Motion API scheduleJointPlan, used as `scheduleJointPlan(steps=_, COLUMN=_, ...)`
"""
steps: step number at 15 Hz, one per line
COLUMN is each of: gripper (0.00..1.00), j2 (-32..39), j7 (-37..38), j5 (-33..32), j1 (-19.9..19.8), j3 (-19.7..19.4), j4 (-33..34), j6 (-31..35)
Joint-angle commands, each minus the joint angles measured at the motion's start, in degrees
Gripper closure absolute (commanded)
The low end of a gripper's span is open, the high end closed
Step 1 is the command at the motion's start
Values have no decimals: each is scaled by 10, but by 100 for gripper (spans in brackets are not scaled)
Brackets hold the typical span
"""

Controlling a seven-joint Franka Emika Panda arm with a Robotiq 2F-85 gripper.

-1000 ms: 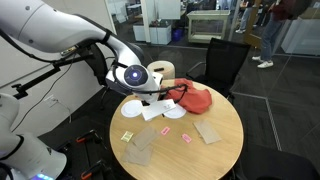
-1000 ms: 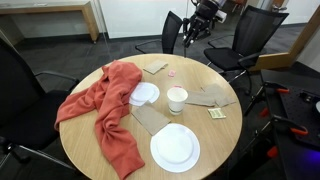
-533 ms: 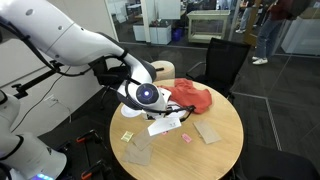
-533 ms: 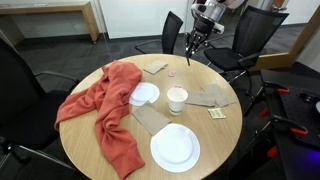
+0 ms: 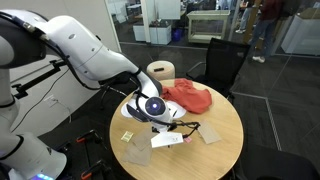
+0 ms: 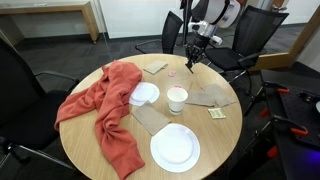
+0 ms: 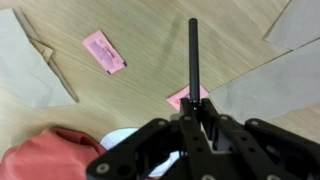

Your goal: Remove the black pen from the white cup

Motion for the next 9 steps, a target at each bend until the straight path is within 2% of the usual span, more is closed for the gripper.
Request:
scheduleJointPlan(steps=1, gripper=96, j2=47, j7=64, j5=-31, j1=23, j3=-29, j4=33, j6=21)
scheduleJointPlan(steps=2, gripper=96, j2=55, j7=95, j5=-69, j1=-4, j3=-6, j4=37, j6=31)
scheduleJointPlan(steps=5, gripper=96, j2=76, j7=173, j5=-147, j1=-14, j3=-4, j4=51, j6=35)
scheduleJointPlan(steps=6, gripper=60, j2=80, j7=202, j5=-176, j1=-18, j3=-2, j4=56, j6=35)
scheduleJointPlan(steps=7, gripper=60, j2=82, j7=230, j5=-206, j1=-22, j3=0, j4=59, j6=33)
scheduleJointPlan(steps=9, gripper=46, j2=79, j7=279, j5=-263, j1=-35, j3=9, j4=60, j6=32)
